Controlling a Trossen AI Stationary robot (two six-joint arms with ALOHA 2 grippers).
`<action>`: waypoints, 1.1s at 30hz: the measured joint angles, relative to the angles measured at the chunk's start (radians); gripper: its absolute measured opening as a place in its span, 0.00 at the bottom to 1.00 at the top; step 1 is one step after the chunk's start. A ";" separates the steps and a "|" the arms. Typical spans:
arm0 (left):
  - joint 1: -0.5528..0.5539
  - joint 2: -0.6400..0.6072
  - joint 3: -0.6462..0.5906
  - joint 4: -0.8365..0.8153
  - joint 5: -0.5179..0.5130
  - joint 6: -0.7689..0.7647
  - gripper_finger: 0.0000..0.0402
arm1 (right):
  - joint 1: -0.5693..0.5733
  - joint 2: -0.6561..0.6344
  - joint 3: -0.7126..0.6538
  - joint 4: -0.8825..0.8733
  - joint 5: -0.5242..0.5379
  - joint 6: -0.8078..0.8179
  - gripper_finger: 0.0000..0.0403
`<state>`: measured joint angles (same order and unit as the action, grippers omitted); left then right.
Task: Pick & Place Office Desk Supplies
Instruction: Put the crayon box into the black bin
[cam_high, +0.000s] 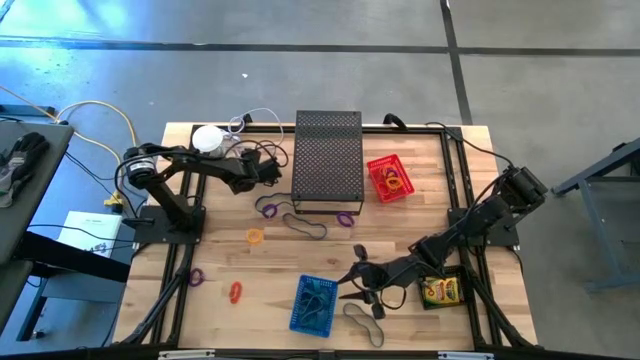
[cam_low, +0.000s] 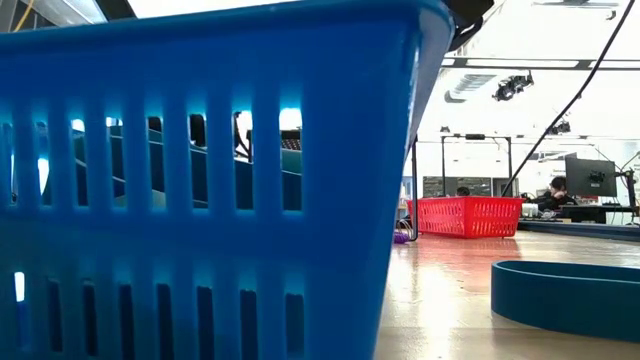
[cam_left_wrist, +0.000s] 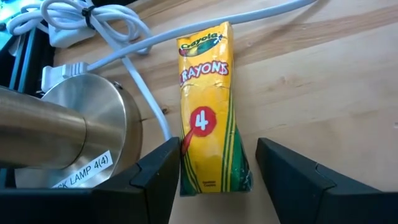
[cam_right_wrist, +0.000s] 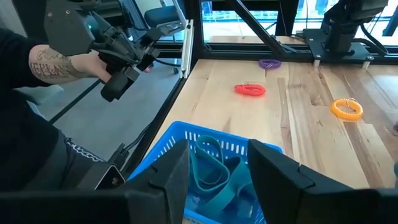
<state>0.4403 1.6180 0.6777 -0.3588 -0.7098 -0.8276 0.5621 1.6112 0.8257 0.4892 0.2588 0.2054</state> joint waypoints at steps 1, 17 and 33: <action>0.003 0.000 0.000 0.000 0.004 0.000 0.52 | 0.000 0.000 0.000 0.000 0.000 0.001 0.37; -0.011 0.001 0.001 0.006 0.028 -0.008 0.29 | -0.002 0.000 0.000 0.000 0.000 0.011 0.36; -0.315 -0.266 -0.002 -0.272 -0.158 -0.067 0.29 | -0.002 0.000 0.000 0.003 0.000 0.003 0.36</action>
<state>0.1253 1.3523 0.6754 -0.6309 -0.8680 -0.8947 0.5602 1.6112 0.8260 0.4921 0.2588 0.2081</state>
